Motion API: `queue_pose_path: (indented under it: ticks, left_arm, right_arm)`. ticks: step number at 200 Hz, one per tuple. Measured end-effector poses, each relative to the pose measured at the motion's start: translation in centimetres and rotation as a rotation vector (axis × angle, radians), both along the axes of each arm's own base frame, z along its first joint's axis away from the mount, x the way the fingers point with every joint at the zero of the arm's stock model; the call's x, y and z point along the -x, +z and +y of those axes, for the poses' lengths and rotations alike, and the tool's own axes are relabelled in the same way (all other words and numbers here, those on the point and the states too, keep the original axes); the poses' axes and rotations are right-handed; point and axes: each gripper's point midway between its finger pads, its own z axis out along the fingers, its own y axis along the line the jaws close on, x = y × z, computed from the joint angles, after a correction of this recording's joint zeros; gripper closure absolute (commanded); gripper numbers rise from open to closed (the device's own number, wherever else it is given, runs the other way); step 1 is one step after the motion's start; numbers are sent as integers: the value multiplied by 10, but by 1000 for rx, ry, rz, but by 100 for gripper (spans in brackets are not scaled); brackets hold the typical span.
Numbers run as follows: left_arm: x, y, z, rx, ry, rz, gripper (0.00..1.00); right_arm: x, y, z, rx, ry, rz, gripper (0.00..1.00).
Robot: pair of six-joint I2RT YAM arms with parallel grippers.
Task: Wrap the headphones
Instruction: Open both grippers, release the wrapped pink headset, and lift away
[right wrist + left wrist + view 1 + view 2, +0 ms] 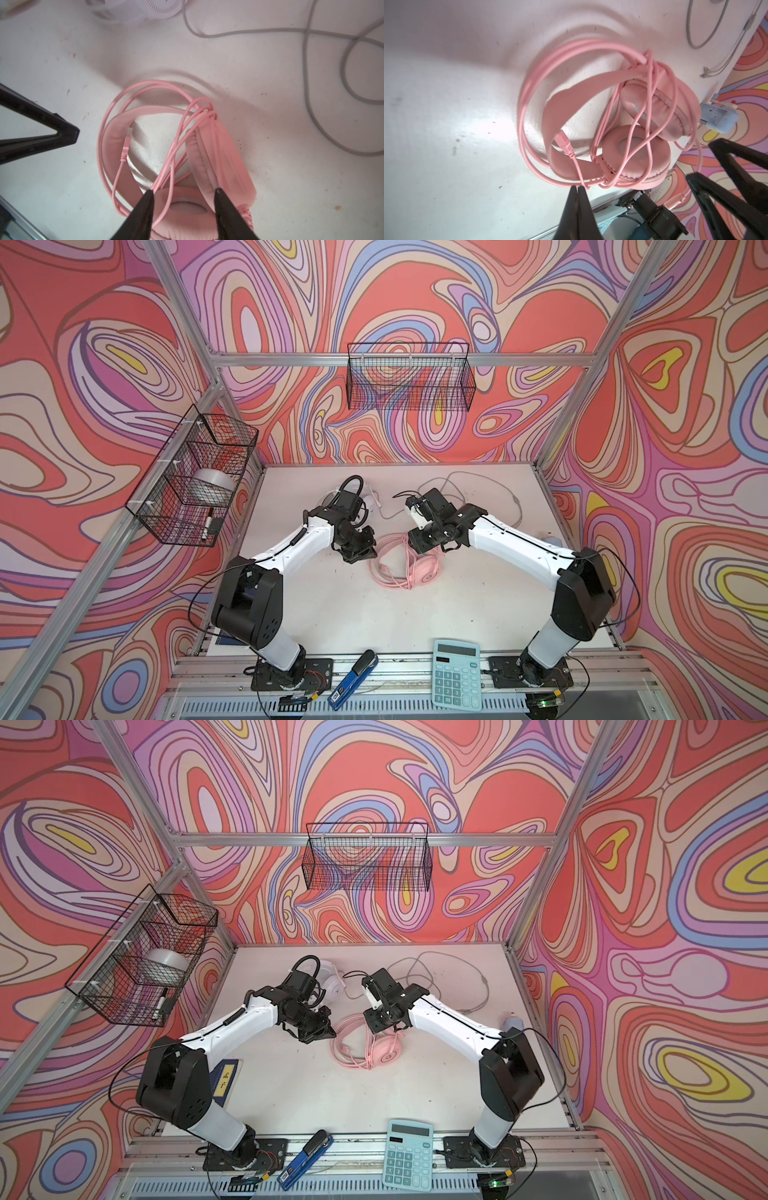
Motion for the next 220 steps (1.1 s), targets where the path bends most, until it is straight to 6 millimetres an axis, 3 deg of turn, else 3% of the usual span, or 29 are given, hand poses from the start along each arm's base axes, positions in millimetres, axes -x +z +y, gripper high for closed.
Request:
queue_pose_path:
  ticks: [33,62,84,114,137,177,220]
  left_arm:
    - [-32,30,30,-80,46,-108,58]
    - [-53,45,61,-152,89,-170,34]
    - [-67,45,80,-205,108,-178,22]
    - [-82,35,99,-275,111,-164,15]
    - [-87,24,111,-313,104,-142,11]
    - [-91,4,132,-344,105,-85,9]
    - [-90,0,136,-352,101,-73,8]
  right_arm:
    - [-16,15,-15,-35,-71,-48,37]
    - [-45,1,-33,-32,-171,-7,37]
    - [-62,-15,-40,-23,-216,38,37]
    - [-88,-29,-24,-29,-214,77,37]
    - [-97,-43,-13,-41,-201,116,37]
    - [-85,-72,-7,-40,-194,229,37]
    - [-75,-79,-2,-75,-183,278,39]
